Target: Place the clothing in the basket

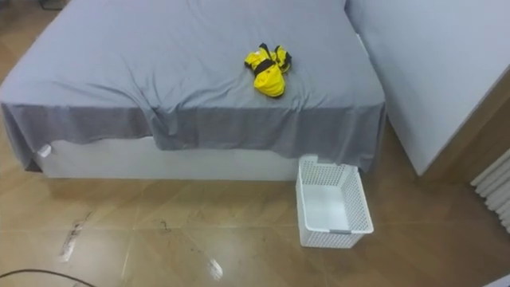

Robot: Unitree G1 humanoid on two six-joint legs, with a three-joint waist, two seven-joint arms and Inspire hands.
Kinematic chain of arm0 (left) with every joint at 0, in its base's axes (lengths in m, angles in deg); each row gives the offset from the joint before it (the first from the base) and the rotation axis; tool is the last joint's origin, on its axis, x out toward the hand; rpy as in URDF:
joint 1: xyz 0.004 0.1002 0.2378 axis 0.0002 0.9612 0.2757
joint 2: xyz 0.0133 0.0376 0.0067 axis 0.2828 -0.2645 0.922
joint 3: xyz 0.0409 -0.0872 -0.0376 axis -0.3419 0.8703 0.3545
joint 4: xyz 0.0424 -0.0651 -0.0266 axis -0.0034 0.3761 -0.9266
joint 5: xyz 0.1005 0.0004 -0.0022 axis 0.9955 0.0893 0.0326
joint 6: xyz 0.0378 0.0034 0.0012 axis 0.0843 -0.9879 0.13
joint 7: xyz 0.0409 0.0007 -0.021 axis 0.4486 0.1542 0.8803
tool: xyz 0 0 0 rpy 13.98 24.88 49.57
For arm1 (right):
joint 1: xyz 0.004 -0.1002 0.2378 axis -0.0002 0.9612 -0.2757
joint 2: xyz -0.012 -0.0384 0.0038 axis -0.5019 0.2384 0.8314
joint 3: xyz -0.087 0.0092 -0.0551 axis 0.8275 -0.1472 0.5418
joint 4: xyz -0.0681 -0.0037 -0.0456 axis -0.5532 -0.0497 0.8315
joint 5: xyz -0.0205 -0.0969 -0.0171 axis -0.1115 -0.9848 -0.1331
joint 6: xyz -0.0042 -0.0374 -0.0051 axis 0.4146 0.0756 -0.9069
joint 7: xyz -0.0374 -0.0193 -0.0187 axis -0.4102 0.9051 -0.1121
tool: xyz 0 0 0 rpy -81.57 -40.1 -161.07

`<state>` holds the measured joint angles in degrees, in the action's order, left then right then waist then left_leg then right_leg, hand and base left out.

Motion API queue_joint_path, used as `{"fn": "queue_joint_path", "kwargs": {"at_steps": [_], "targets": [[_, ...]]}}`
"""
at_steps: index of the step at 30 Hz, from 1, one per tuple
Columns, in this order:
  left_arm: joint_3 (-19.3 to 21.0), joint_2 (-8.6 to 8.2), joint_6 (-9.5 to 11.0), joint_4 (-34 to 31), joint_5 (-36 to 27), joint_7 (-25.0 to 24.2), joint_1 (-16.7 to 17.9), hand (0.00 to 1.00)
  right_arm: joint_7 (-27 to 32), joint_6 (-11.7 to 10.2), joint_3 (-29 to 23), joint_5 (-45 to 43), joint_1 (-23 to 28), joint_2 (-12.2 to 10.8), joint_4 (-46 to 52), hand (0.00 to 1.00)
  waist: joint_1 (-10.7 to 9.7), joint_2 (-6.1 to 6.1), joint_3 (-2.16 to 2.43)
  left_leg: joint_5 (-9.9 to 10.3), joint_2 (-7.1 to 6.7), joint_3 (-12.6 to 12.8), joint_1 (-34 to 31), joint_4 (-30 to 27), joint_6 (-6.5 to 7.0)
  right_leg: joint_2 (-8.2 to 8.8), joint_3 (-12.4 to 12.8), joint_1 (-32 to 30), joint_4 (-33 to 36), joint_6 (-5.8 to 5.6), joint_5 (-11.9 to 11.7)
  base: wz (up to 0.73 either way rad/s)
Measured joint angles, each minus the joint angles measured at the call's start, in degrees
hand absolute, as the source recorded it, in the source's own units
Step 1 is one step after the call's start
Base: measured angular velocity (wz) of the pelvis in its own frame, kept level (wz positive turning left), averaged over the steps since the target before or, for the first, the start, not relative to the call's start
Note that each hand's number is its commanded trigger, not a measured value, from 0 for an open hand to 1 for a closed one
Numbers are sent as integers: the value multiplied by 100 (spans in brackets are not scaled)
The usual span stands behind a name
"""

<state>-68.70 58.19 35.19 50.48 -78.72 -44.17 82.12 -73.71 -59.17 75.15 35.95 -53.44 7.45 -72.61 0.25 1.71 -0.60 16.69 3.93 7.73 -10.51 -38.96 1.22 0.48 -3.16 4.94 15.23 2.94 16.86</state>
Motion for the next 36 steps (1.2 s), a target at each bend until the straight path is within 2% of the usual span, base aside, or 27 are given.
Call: {"fn": "queue_joint_path", "kwargs": {"at_steps": [2, 3, 5, 6, 7, 8, 9, 11, 12, 13, 14, 15, 16, 17, 18, 20, 23, 25, 26, 27, 29, 30, 31, 32, 33, 34, 36], "targets": [[-85, -34, 82, -124, -222, -8, -28, 0, 35, 78, -1, 168, 2, 93, 10, 0, 18, 12, 9, -294, -391, 30, -601, 1377, -170, 189, 28, 17, 19, -68, 143, -7], [-83, -40, 101, -163, -263, -8, -11, 0, 34, 115, -12, 214, 15, 107, 11, 0, 26, -4, 0, -474, -431, 46, -710, 1754, -205, 203, 51, 26, 14, -86, 183, -34], [-41, -69, 212, -312, -420, -5, 166, 0, 32, 224, -41, 236, 84, 108, 32, 0, 115, -30, 8, -1403, -433, 148, -831, 2552, -164, 368, 180, 264, -68, -166, 379, -55], [-19, -71, 236, -320, -493, -5, 208, 0, 28, 229, -42, 236, 116, 106, 51, 0, 104, -10, 40, -1584, -447, 217, -840, 2549, -124, 412, 214, 360, -125, -201, 424, -31], [-16, -65, 273, -319, -487, -5, 218, 0, 24, 241, -81, 231, 140, 109, 78, 0, 50, 35, 81, -1799, -534, 359, -932, 2453, 135, 554, 220, 422, -198, -296, 504, 10], [-14, -84, 283, -323, -485, -10, 168, 0, 26, 249, -218, 241, 119, 109, 104, 0, -21, 115, 118, -1672, -665, 509, -1178, 2143, 341, 713, 226, 407, -231, -460, 562, 22], [-12, -99, 284, -318, -484, -24, 130, 0, 29, 248, -272, 250, 112, 115, 133, 0, -37, 76, 132, -1525, -718, 566, -1280, 1942, 451, 790, 262, 403, -239, -486, 593, 23], [-29, -78, 287, -322, -477, -108, 90, 0, 28, 244, -389, 253, 47, 59, 228, 0, 13, 79, 94, -891, -758, 713, -1380, 1171, 594, 917, 282, 439, -246, -729, 480, -14], [-26, -73, 292, -320, -474, -112, 81, 0, 29, 231, -391, 251, 37, 35, 318, 0, 21, 113, 72, -763, -755, 770, -1373, 949, 646, 951, 275, 503, -177, -764, 426, -31], [-32, -36, 336, -316, -487, -113, 58, 0, 41, 197, -370, 301, -2, -31, 551, 0, 104, 176, -35, -654, -648, 978, -1461, 197, 731, 1048, 383, 598, 265, -756, 370, -12], [-131, 25, 437, -323, -489, -105, 59, 0, 45, 154, -312, 473, 55, -55, 749, 0, 119, 234, -24, -567, -700, 1065, -1460, 348, 611, 1109, 448, 441, 1106, -763, 328, 0], [-213, 39, 486, -351, -484, -95, 51, 0, 35, 160, -309, 495, 48, -29, 847, 0, 74, 205, 5, -492, -718, 1058, -1322, 715, 657, 1113, 356, 227, 1646, -804, 276, 35], [-354, 124, 464, -340, -466, -41, -15, 0, 64, 176, -317, 497, -17, -73, 1009, 0, 37, 255, 50, -162, -874, 1052, -1111, 717, 815, 1250, 151, -214, 2818, -849, -55, 36], [-456, 95, 363, -320, -304, 53, -87, 0, 86, 163, -343, 473, -65, -54, 1170, 0, 46, 228, 42, -10, -900, 983, -860, 786, 851, 1276, 136, -606, 3699, -716, -658, 18], [-464, 71, 338, -319, -190, 65, -101, 0, 93, 146, -349, 446, -103, -48, 1223, 0, 106, 184, 22, 29, -872, 969, -695, 878, 838, 1257, 107, -795, 3991, -688, -604, -20], [-496, -11, 308, -313, 164, 68, -85, 0, 111, 155, -328, 420, -177, -58, 1939, 0, 169, -31, -36, 47, -720, 823, 45, 1475, 779, 981, -326, -1639, 4266, -502, 11, -11], [-729, 45, 306, -320, 273, 64, -91, 0, 152, 165, -254, 329, -233, -96, 2819, 0, 97, -89, -57, 86, -645, 603, 725, 2031, 692, 499, -738, -2465, 2678, -378, 162, 27], [-890, 53, 290, -322, 275, 58, -98, 0, 185, 92, -250, 182, -328, -78, 3010, 0, 10, -94, -55, 121, -643, 411, 1136, 2309, 634, 233, -853, -2627, 1145, -243, -204, 58], [-991, 53, 270, -336, 302, 55, -91, 0, 263, 51, -253, 183, -307, -63, 3127, 0, -51, -134, -15, 149, -608, 308, 1432, 2535, 581, 136, -989, -2651, 538, -174, -778, 74], [-1005, 53, 268, -357, 322, 48, -74, 0, 299, 48, -254, 184, -296, -62, 3192, 0, -63, -154, 6, 169, -576, 284, 1594, 2621, 542, 97, -1054, -2662, 284, -120, -1034, 61], [-1093, 125, 264, -439, 328, 40, -40, 0, 431, 48, -247, 198, -299, -63, 3514, 0, 46, -146, 44, 276, -514, 302, 1948, 2662, 347, -162, -1117, -2636, -281, 357, -1966, 3], [-1066, 136, 264, -436, 340, 41, -15, 0, 462, 49, -247, 199, -299, -64, 3627, 0, 99, -175, 49, 334, -469, 299, 2027, 2617, 243, -257, -1141, -2636, -303, 468, -2095, -35], [-959, 109, 258, -411, 368, 33, 71, 0, 495, 47, -260, 222, -299, -36, 3798, 0, 134, -311, 103, 482, -293, 307, 2162, 2434, 0, -412, -1154, -2590, -185, 525, -2240, -37], [-912, 123, 253, -418, 354, 27, 163, 0, 580, 48, -248, 224, -321, -35, 3960, 0, 135, -484, 137, 520, -81, 333, 2142, 2022, -143, -546, -1253, -2451, 74, 628, -2064, -25], [-902, 146, 243, -417, 343, 20, 226, 0, 621, 48, -229, 218, -323, -27, 4054, 0, 105, -518, 115, 454, -15, 350, 2081, 1685, -274, -559, -1233, -2355, 121, 639, -1947, 4], [-858, 160, 243, -432, 365, -5, 291, 0, 676, 48, -199, 192, -311, 8, 4173, 0, -13, -516, 103, 263, 103, 397, 1888, 1043, -602, -555, -992, -2116, 125, 558, -1779, 37], [-853, 215, 294, -441, 383, -38, 303, 0, 754, 22, -215, 201, -314, 22, 4216, 0, -128, -405, 43, 309, 258, 460, 1597, 409, -529, -527, -656, -1627, -126, 445, -1699, 42]]}}
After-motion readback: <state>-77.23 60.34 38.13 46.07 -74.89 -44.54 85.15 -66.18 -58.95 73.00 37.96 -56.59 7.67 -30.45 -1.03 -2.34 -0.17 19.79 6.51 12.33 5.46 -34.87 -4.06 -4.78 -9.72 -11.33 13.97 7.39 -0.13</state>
